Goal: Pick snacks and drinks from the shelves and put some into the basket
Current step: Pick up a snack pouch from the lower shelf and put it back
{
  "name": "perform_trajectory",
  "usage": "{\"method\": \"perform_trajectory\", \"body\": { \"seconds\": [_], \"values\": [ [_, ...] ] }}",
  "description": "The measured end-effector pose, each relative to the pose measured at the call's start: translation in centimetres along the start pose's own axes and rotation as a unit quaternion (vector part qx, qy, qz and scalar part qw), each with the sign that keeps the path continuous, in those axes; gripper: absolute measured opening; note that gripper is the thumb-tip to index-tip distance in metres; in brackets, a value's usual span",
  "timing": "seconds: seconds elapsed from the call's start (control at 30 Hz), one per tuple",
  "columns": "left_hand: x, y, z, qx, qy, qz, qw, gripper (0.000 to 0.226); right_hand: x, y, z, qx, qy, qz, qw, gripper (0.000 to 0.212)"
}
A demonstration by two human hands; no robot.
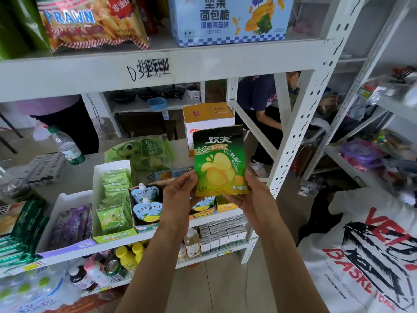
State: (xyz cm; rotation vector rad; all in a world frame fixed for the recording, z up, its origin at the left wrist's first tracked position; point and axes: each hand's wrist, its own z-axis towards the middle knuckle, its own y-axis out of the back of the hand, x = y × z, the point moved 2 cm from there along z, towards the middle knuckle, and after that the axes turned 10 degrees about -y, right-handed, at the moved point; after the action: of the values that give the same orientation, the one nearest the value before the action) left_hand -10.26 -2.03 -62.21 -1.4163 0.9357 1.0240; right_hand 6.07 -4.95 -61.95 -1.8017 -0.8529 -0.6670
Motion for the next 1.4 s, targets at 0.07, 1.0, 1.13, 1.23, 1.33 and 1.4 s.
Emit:
{"method": "perform_trajectory", "body": {
  "seconds": [0.07,1.0,1.13,1.23,1.33,1.4],
  "values": [
    [0.0,0.0,0.0,-0.009,-0.063,0.083,0.995,0.020,0.0,-0.1,0.0,-0.021,0.011,-0.006,1.000,0.026],
    [-1.0,-0.9,-1.8,0.038,-0.015,-0.022,0.999,0.015,0.1,0.2,0.7,-0.116,0.127,-0.230,0.958,0.016],
    [-1.2,-0.8,-1.9,0.045,-0.042,0.011,0.998,0.015,-0.1,0.3,0.5,-0.077,0.115,-0.169,0.976,0.017],
    [-1.2,-0.2,-1.7,0.042,-0.045,0.019,0.998,0.016,0.0,0.3,0.3,-0.087,0.129,-0.133,0.979,0.019],
    [-1.2,0.2,-1.5,0.043,-0.053,0.025,0.997,0.014,0.1,0.7,0.3,-0.090,0.127,-0.117,0.981,0.016],
    [-1.1,0.2,-1.5,0.043,-0.052,0.020,0.998,0.013,0.1,0.9,0.4,-0.087,0.126,-0.116,0.981,0.016]
  ]
}}
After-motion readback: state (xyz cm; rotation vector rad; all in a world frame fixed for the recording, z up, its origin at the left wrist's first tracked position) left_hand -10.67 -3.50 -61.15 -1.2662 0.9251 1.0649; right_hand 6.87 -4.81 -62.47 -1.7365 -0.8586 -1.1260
